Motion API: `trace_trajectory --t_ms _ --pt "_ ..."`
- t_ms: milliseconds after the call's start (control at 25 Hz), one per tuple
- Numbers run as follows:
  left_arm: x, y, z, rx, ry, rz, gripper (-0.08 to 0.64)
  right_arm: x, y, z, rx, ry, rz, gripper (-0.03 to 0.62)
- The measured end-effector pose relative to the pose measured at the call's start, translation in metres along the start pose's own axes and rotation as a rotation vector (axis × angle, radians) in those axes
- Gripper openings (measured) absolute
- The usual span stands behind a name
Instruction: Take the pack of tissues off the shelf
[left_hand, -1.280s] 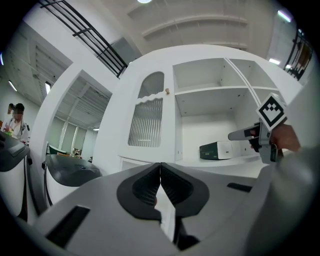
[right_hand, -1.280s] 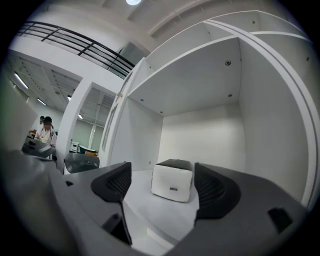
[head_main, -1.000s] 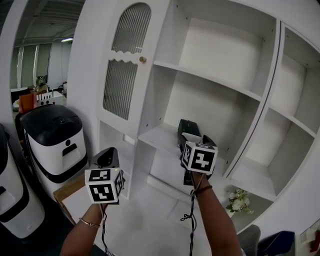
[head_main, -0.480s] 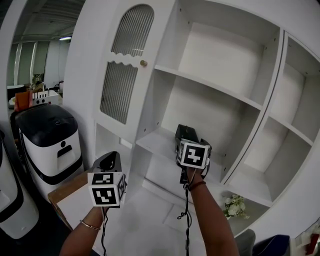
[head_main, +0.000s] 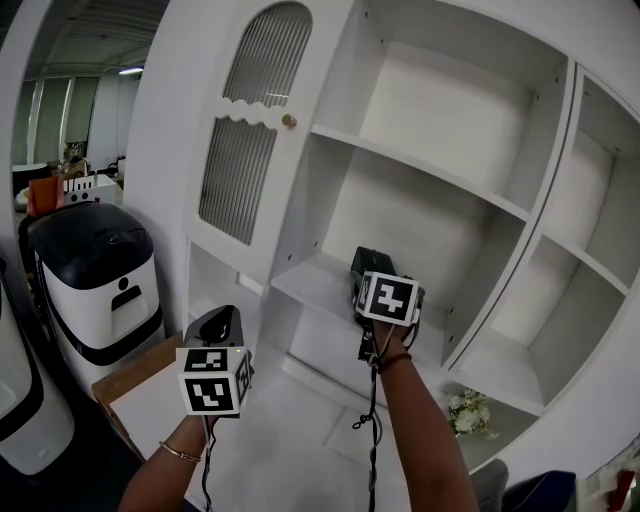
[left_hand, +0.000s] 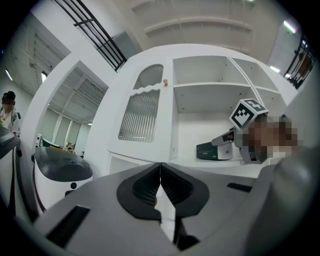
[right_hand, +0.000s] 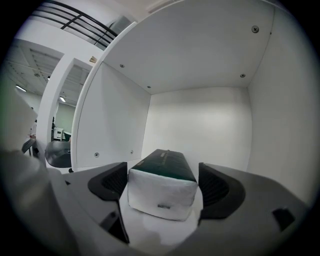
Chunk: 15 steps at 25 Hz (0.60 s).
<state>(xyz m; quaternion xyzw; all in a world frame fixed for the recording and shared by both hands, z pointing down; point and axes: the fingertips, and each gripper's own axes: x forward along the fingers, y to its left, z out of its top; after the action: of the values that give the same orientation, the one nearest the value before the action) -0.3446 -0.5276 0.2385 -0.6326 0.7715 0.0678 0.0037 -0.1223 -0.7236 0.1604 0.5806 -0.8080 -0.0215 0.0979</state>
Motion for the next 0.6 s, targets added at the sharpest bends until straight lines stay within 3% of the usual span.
trace_trajectory --t_ms 600 --pt "0.006 0.002 -0.016 -0.029 0.025 0.003 0.018 0.013 0.002 -0.015 0.023 0.052 0.009 0.474"
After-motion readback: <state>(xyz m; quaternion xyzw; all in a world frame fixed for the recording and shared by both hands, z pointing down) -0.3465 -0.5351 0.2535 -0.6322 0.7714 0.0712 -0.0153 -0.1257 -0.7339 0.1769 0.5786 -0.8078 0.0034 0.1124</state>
